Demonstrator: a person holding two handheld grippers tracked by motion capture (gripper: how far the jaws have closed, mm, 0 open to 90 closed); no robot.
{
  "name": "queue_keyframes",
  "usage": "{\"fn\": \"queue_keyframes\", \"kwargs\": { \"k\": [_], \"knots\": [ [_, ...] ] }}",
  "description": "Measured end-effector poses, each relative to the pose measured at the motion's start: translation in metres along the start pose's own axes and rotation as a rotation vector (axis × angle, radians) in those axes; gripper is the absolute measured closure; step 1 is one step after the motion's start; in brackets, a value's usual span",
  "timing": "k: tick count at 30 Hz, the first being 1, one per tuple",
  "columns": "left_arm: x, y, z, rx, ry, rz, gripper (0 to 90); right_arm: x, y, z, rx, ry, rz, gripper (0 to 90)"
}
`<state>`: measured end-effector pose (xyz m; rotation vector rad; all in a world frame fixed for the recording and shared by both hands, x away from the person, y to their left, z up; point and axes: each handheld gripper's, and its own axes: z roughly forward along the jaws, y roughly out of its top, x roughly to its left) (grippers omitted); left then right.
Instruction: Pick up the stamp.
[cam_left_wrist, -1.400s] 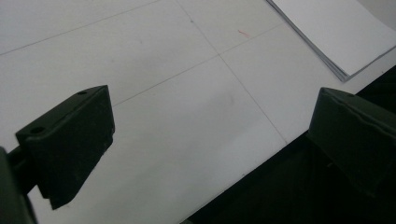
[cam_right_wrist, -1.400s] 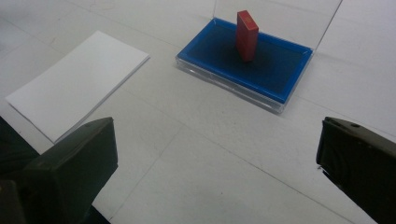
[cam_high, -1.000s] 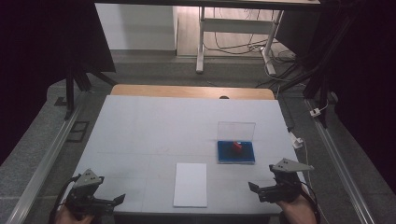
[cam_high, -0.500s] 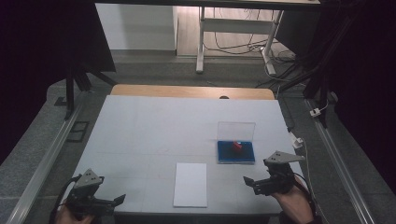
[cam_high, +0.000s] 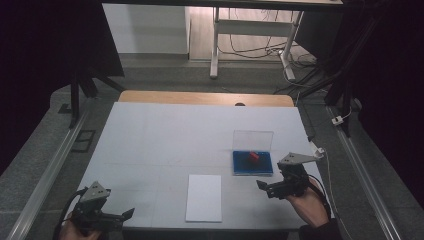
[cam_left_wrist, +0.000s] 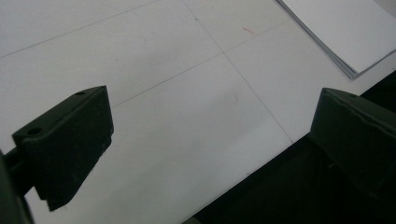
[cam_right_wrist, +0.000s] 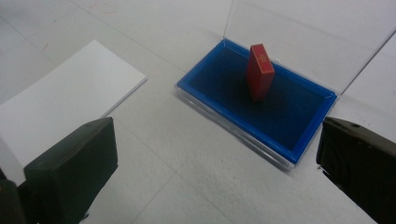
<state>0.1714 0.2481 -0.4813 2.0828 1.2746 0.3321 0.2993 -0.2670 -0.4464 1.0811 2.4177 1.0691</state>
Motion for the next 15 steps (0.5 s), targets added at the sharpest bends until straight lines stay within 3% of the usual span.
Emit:
{"fn": "queue_keyframes", "kwargs": {
  "k": [15],
  "knots": [
    [0.000,0.001,0.001,0.006,-0.007,0.004,0.0,-0.012,0.014,0.020,0.036,-0.018,-0.001,0.0]
  ]
}}
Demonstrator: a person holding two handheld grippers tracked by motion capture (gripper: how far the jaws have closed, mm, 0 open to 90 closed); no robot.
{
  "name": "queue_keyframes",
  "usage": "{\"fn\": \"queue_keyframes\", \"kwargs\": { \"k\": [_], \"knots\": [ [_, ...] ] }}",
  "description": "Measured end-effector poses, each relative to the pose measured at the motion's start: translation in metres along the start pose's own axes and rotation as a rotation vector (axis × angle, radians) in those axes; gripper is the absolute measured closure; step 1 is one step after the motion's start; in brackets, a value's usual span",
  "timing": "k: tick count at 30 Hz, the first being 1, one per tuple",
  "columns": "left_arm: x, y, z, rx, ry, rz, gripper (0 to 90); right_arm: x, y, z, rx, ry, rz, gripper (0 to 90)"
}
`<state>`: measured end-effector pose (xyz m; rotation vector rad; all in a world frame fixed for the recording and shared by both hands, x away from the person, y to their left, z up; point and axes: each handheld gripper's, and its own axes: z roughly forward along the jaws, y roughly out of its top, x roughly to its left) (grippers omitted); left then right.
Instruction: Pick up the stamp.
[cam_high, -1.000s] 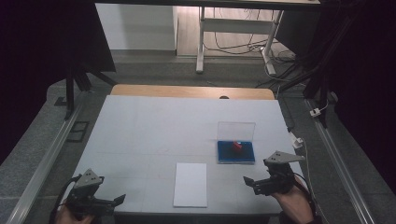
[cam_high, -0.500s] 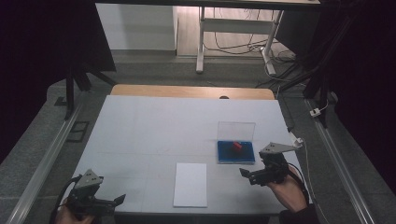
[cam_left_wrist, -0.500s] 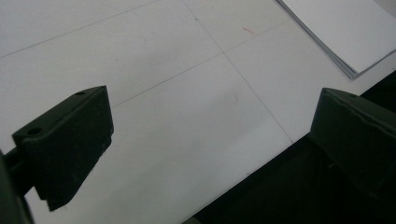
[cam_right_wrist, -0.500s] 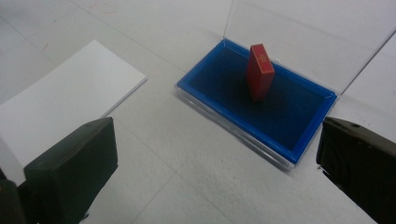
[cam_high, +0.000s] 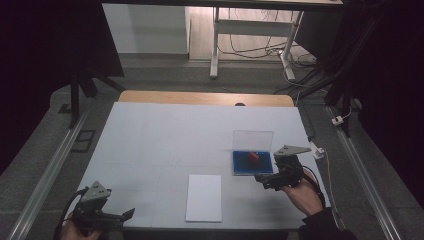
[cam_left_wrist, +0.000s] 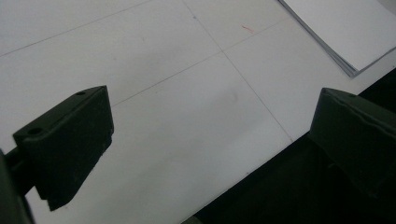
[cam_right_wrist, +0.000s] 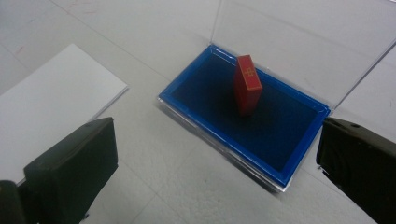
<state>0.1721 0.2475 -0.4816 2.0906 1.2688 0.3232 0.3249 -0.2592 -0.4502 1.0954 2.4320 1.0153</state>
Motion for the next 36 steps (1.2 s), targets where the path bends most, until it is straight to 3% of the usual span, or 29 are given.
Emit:
{"fn": "queue_keyframes", "kwargs": {
  "k": [8,20,26,31,36],
  "knots": [
    [0.000,0.000,0.000,-0.001,-0.002,0.001,0.0,-0.006,0.008,0.011,0.015,0.001,0.017,0.0],
    [0.000,0.000,0.000,-0.001,-0.003,-0.001,0.0,-0.012,0.025,0.032,0.054,-0.005,-0.010,0.0],
    [0.000,0.000,0.000,-0.003,-0.003,0.001,0.0,-0.014,0.030,0.044,0.079,-0.030,-0.052,0.0],
    [0.000,0.000,-0.001,-0.006,-0.005,0.000,0.0,-0.018,0.029,0.053,0.096,-0.056,-0.055,0.0],
    [0.000,0.000,-0.001,-0.006,-0.006,0.006,0.0,-0.024,0.027,0.058,0.092,-0.048,-0.039,12.9]
  ]
}}
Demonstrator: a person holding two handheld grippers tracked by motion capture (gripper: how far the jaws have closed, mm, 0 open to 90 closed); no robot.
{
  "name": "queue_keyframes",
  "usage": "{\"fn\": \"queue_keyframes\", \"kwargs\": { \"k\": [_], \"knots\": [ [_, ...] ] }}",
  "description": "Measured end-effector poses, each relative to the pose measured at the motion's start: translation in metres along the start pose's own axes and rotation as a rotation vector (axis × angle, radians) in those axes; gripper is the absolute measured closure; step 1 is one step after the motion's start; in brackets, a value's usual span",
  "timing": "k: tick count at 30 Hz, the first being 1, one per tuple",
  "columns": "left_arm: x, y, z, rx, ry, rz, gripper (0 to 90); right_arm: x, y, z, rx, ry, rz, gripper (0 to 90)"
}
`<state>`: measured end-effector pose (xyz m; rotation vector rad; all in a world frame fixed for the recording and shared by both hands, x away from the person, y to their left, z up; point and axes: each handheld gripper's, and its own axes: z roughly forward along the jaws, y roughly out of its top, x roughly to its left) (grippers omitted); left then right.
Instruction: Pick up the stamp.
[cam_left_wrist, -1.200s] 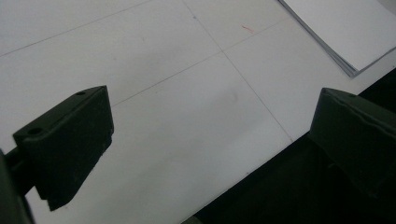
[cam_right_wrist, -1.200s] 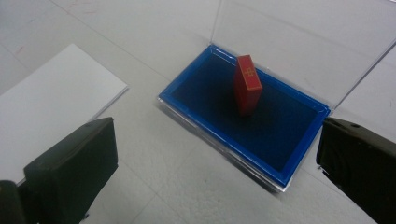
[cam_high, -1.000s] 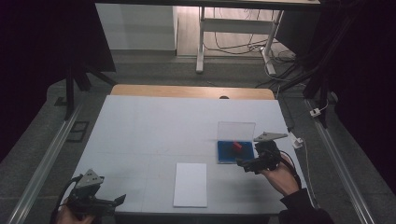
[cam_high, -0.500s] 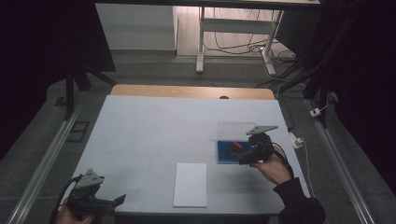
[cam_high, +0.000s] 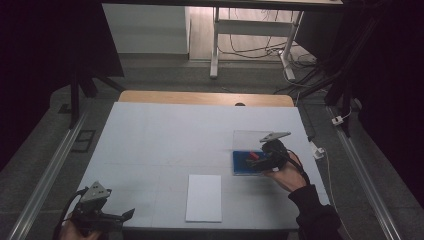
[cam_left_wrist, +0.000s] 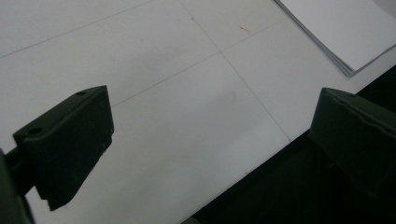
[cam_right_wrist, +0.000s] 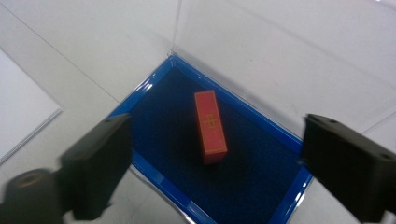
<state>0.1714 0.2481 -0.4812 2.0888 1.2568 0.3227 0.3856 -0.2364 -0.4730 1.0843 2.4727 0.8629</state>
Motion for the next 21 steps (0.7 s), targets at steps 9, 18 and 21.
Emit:
{"fn": "queue_keyframes", "kwargs": {
  "k": [9,18,21],
  "knots": [
    [0.000,0.000,0.000,-0.002,-0.004,-0.002,0.0,-0.004,0.000,0.009,0.033,0.031,-0.032,40.4],
    [0.000,0.000,0.000,0.001,-0.006,-0.002,0.0,-0.009,0.006,0.013,0.060,0.061,-0.063,72.1],
    [0.000,0.000,0.000,0.001,-0.002,0.003,0.0,-0.008,0.006,0.014,0.068,0.072,-0.071,79.9]
  ]
}}
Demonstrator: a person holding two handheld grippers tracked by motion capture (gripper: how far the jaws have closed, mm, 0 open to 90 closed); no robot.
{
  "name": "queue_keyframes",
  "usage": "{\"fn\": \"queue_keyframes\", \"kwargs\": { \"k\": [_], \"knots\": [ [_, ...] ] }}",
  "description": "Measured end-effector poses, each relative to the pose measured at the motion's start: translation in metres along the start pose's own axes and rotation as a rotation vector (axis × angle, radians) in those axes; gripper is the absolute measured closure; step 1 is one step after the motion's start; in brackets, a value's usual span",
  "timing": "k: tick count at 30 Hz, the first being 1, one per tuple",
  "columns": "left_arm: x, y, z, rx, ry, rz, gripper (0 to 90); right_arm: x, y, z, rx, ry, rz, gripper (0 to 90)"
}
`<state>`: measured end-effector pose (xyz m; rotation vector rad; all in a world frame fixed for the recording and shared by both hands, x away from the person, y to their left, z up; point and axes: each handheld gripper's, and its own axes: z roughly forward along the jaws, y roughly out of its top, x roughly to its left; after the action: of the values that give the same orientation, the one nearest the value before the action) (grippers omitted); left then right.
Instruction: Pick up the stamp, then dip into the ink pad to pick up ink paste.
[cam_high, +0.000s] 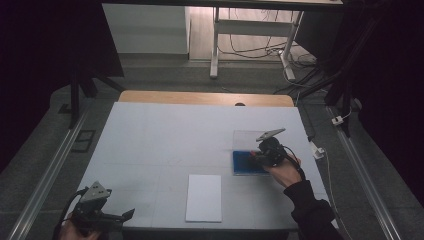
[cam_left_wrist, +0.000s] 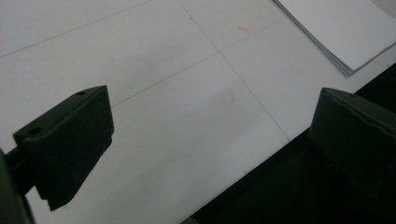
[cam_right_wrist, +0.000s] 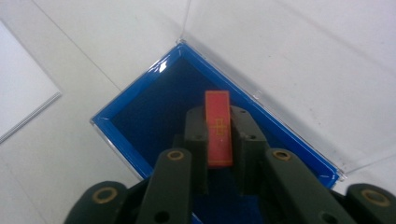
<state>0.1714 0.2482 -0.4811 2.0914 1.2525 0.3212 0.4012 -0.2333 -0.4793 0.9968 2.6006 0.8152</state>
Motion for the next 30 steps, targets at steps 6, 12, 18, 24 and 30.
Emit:
{"fn": "queue_keyframes", "kwargs": {
  "k": [6,12,18,24,30],
  "knots": [
    [-0.001,0.000,0.000,0.002,0.003,0.009,0.0,0.000,0.001,-0.004,-0.014,-0.002,-0.001,80.6],
    [-0.001,0.000,0.000,0.001,0.002,0.009,0.0,0.000,0.002,-0.014,-0.044,0.009,0.005,80.7],
    [-0.002,0.000,0.000,0.000,0.005,0.016,0.0,0.001,0.002,-0.019,-0.054,0.013,0.001,80.8],
    [-0.001,0.000,0.000,-0.002,-0.002,0.013,0.0,0.003,0.004,-0.025,-0.078,0.001,0.012,80.8],
    [0.000,0.000,-0.001,-0.011,-0.004,0.005,0.0,0.007,0.003,-0.027,-0.074,-0.007,-0.017,80.7]
  ]
}}
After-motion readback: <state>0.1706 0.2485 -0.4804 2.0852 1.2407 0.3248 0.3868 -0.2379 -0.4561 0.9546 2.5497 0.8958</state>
